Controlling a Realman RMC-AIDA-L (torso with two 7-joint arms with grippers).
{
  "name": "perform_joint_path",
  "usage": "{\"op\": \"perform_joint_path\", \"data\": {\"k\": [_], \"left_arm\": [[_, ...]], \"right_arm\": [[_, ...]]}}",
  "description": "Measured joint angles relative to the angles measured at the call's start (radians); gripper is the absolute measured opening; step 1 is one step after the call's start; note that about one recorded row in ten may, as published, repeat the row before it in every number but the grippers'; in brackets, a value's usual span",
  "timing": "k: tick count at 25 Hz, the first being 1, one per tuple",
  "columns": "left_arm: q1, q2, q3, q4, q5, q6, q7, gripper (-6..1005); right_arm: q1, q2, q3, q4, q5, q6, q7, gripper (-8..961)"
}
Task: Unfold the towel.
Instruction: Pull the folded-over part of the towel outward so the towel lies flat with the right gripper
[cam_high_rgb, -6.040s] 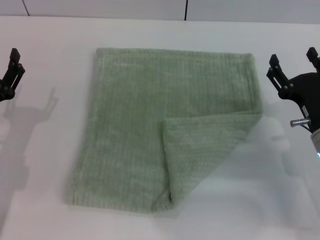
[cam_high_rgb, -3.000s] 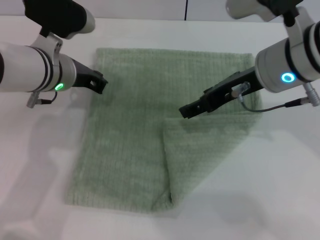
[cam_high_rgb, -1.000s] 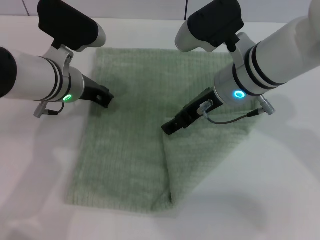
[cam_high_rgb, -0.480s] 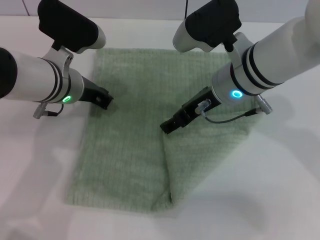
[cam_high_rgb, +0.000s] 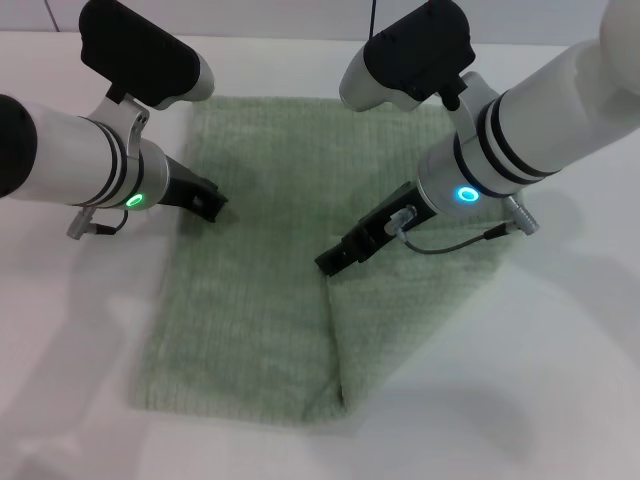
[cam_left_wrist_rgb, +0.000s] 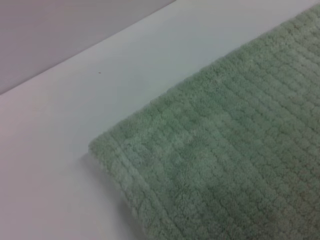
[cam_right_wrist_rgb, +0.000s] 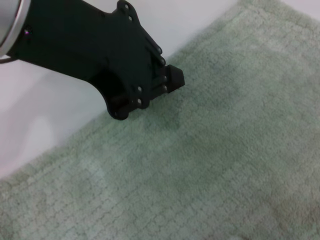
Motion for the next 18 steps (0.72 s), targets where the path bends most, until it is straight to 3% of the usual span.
{"op": "perform_joint_path", "data": {"k": [18], "left_arm": [[0.005, 0.0, 0.012, -0.008, 0.0, -0.002, 0.001, -2]], "right_arm": [[0.01, -0.001, -0.023, 0.025, -0.004, 0.013, 0.0, 826]]}}
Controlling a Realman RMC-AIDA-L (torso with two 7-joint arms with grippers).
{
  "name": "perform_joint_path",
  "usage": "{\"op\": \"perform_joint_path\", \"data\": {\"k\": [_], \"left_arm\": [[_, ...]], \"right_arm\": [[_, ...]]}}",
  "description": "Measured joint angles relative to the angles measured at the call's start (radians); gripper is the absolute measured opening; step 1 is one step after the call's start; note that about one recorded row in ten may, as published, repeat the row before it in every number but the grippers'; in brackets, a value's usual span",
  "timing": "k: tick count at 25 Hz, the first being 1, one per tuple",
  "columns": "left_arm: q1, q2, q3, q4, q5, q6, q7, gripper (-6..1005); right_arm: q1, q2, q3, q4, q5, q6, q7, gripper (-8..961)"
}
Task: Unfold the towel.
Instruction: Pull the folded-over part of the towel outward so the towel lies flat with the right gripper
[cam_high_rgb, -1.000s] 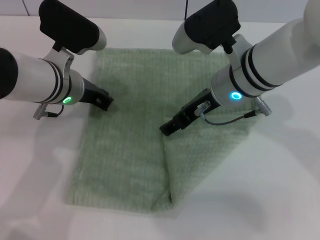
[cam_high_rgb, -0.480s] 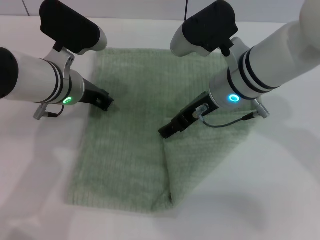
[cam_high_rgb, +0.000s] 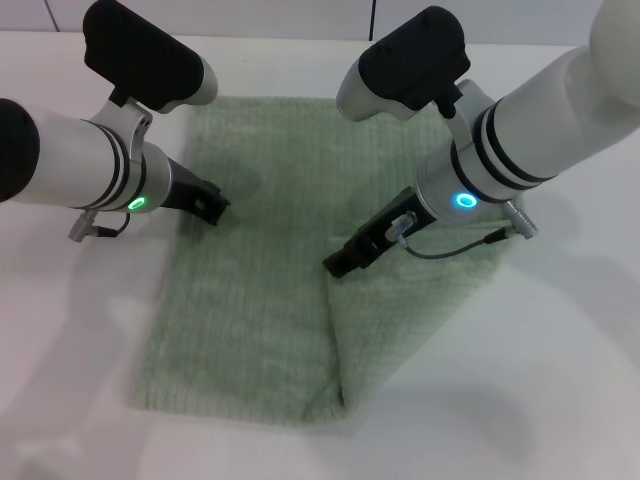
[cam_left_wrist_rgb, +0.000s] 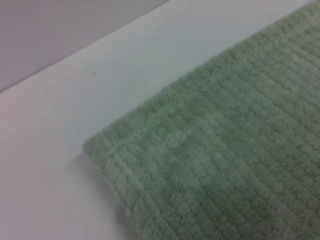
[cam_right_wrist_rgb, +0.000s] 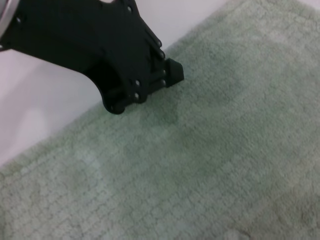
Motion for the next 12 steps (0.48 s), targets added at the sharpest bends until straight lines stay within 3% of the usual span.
{"op": "perform_joint_path", "data": {"k": [12], "left_arm": [[0.001, 0.0, 0.0, -0.001, 0.0, -0.003, 0.0, -2]], "right_arm": [[-0.005, -0.002, -0.013, -0.027, -0.002, -0.016, -0.025, 312]]}}
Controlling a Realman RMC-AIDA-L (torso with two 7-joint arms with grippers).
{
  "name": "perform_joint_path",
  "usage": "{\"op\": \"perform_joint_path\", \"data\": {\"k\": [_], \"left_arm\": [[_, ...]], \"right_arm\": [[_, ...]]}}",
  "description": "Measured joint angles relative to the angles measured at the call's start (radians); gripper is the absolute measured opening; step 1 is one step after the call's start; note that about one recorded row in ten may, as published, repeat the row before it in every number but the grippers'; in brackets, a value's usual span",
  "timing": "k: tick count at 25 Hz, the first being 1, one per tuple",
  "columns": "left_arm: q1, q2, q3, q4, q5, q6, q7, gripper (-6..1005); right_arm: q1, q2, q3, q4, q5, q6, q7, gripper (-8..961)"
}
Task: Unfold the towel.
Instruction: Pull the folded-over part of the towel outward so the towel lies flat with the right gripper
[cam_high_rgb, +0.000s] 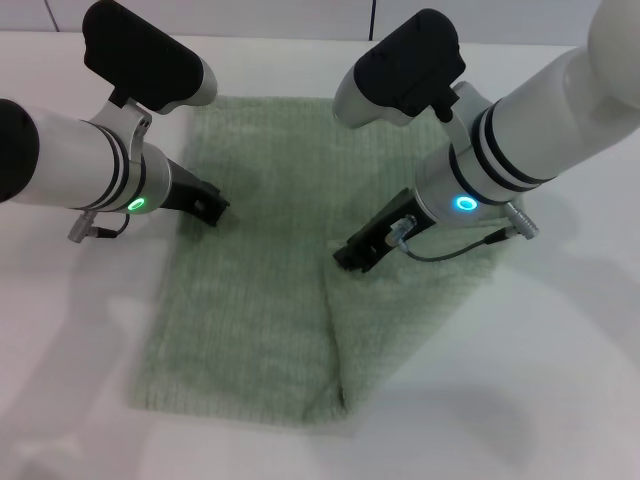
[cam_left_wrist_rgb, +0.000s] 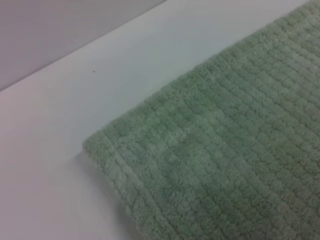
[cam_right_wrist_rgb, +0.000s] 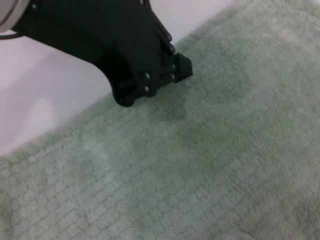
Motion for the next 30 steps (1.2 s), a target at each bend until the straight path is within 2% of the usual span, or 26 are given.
{"op": "perform_joint_path", "data": {"k": [2, 7, 12, 30], "left_arm": [[0.0, 0.0, 0.0, 0.0, 0.001, 0.0, 0.0, -2], [-0.003, 0.0, 0.001, -0.001, 0.005, -0.007, 0.0, -2], [-0.006, 0.002, 0.002, -0.002, 0.009, -0.009, 0.001, -2], [-0.008, 0.003, 0.001, 0.003, 0.01, -0.009, 0.002, -1]], "right_arm": [[-0.005, -0.001, -0.001, -0.018, -0.001, -0.008, 0.0, 232], [-0.03, -0.005, 0.01, -0.1, -0.007, -0.058, 0.0, 124], [-0.053, -0.005, 0.026, -0.214, -0.091, -0.142, 0.04, 17], [-0.082, -0.005, 0.125, -0.434, -0.143, -0.451, 0.105, 21]]}}
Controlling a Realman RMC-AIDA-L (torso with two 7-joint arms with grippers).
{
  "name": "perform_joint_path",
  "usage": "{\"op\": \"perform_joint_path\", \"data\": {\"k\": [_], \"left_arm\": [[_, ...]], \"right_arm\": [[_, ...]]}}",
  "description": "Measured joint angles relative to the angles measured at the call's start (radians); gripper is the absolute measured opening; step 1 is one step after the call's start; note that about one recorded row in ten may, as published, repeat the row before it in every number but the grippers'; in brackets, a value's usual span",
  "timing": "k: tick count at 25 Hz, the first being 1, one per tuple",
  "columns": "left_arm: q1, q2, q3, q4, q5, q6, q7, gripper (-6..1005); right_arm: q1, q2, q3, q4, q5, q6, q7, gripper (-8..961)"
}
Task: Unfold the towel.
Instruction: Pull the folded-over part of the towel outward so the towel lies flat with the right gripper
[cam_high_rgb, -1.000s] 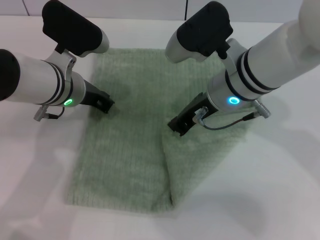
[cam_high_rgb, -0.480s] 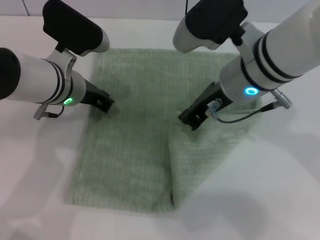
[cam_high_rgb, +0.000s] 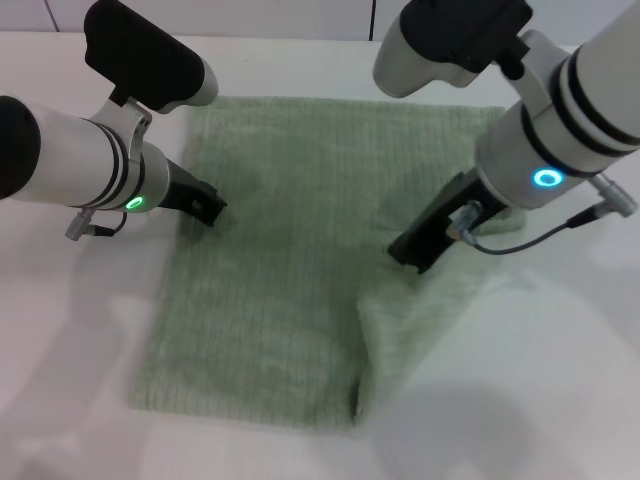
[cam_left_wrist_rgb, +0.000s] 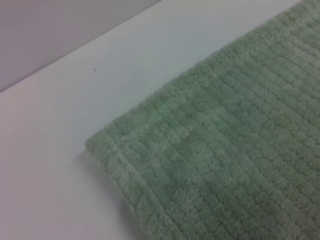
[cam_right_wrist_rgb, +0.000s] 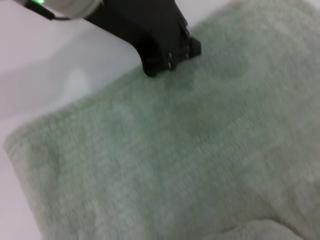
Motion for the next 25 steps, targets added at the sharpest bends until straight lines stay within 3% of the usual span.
{"op": "perform_joint_path", "data": {"k": [25], "left_arm": [[-0.006, -0.002, 0.012, -0.004, 0.0, -0.003, 0.002, -1]], "right_arm": [[-0.059, 0.001, -0.021, -0.202, -0.083, -0.252, 0.087, 64]]}}
